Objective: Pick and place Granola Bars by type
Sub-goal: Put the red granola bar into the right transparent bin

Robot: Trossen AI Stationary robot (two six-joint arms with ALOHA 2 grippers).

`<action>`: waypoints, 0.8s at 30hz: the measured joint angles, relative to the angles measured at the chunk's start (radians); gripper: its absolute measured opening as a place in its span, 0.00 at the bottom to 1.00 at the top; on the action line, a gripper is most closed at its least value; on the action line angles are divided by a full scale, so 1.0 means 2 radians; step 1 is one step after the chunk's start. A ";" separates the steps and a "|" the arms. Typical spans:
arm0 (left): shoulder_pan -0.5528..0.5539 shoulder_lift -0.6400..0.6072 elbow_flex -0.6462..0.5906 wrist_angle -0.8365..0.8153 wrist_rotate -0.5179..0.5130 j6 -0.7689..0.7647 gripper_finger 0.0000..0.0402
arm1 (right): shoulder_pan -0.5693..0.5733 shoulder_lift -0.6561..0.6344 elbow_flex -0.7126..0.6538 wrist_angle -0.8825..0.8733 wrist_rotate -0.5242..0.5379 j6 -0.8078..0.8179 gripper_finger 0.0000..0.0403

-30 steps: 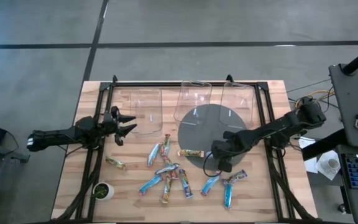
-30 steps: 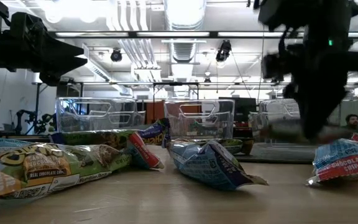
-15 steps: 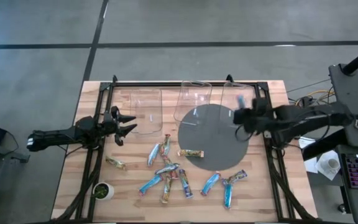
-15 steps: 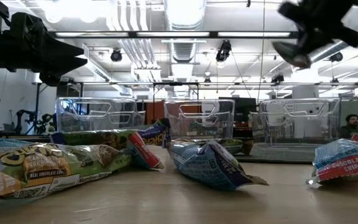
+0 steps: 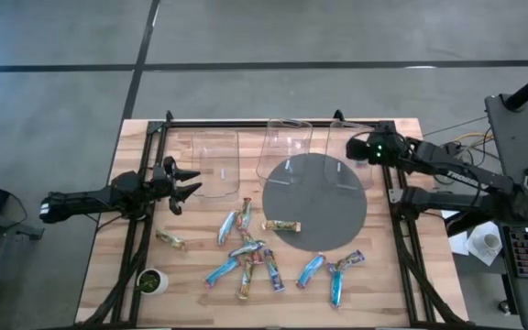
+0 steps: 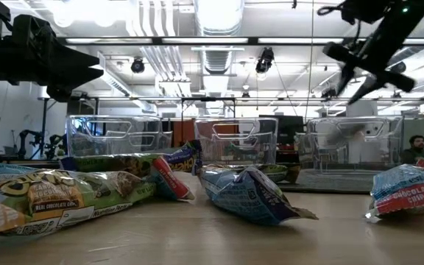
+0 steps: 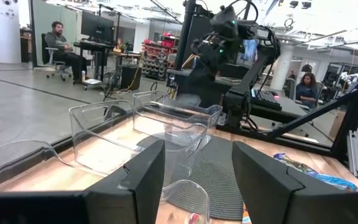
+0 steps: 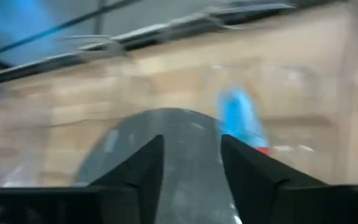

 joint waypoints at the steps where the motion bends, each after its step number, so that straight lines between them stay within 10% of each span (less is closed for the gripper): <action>1: 0.000 0.000 0.000 0.000 0.000 0.000 0.43 | 0.002 0.001 0.000 0.016 -0.006 -0.015 0.42; 7: 0.000 0.000 0.000 0.000 0.000 0.000 0.43 | 0.068 -0.002 0.032 0.021 -0.037 -0.154 0.53; 14: 0.000 0.000 0.000 0.000 0.000 0.000 0.43 | 0.306 0.035 0.057 -0.014 -0.128 -0.292 0.53; 24: 0.000 0.000 0.000 0.000 0.000 0.000 0.43 | 0.433 0.226 0.056 0.134 -0.149 -0.151 0.53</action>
